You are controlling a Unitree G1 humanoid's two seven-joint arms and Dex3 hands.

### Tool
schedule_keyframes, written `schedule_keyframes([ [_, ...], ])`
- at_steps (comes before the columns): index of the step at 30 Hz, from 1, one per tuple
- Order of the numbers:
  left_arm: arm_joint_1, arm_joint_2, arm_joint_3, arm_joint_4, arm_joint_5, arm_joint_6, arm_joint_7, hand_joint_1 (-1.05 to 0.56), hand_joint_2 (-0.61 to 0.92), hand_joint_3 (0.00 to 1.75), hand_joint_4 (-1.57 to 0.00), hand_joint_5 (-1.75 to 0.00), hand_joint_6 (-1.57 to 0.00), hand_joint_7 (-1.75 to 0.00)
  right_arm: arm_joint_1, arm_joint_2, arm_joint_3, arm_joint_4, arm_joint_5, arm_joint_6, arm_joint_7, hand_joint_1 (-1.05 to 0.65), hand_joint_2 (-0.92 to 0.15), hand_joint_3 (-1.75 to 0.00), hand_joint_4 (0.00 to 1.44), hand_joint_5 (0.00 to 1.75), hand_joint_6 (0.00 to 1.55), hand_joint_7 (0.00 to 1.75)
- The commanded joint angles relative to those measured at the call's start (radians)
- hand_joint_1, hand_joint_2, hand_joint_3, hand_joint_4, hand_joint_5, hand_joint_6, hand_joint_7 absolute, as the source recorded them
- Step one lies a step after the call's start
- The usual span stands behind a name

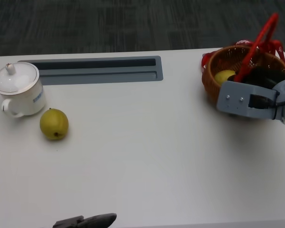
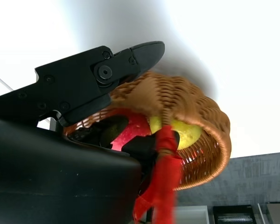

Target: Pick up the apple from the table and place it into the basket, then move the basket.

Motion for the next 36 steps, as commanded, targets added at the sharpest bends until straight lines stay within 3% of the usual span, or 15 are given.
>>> schedule_keyframes([
  [1, -0.011, 0.005, 0.001, 0.020, 0.005, -0.012, 0.008, -0.54, 0.74, 0.00, -1.00, -0.02, -0.90, -0.02, -0.015, -0.020, -0.013, -0.008, 0.014, -0.012, 0.014, -0.95, -0.77, -0.02, 0.20, 0.00, 0.22, 0.00],
  [7, -0.044, 0.010, -0.022, 0.049, -0.017, -0.014, 0.000, -0.54, 0.74, 0.00, -1.01, -0.02, -0.91, -0.01, -0.034, -0.038, -0.054, -0.013, 0.050, -0.048, 0.060, -0.99, -0.80, -0.01, 0.14, 0.00, 0.13, 0.00],
  [13, -0.071, 0.021, -0.032, 0.063, -0.029, -0.028, -0.002, -0.55, 0.75, 0.00, -1.01, -0.02, -0.91, -0.01, -0.033, -0.060, -0.091, -0.015, 0.087, -0.058, 0.083, -0.97, -0.80, -0.01, 0.24, 0.03, 0.18, 0.02],
  [19, -0.076, 0.033, -0.054, 0.062, -0.054, -0.031, -0.009, -0.53, 0.74, 0.00, -1.02, -0.02, -0.91, -0.01, -0.028, -0.080, -0.071, -0.012, 0.061, -0.020, 0.055, -0.96, -0.83, -0.01, 0.31, 0.02, 0.25, 0.02],
  [25, -0.072, 0.036, -0.062, 0.058, -0.055, -0.037, -0.008, -0.52, 0.73, 0.00, -1.03, -0.02, -0.94, -0.02, -0.027, -0.100, -0.045, -0.010, 0.036, 0.022, 0.053, -0.96, -0.81, 0.00, 0.24, 0.00, 0.23, 0.00],
  [31, -0.075, 0.033, -0.067, 0.059, -0.052, -0.043, -0.006, -0.52, 0.72, 0.00, -1.05, -0.03, -0.96, -0.02, -0.028, -0.132, 0.049, -0.006, -0.062, 0.031, 0.029, -1.03, -0.89, -0.03, 0.16, 0.00, 0.18, 0.00],
  [36, -0.081, 0.033, -0.066, 0.059, -0.050, -0.045, -0.004, -0.51, 0.72, 0.00, -1.06, -0.03, -0.97, -0.02, -0.024, -0.163, 0.044, -0.006, -0.062, 0.015, 0.007, -1.04, -0.91, -0.01, 0.13, 0.00, 0.15, 0.00],
])
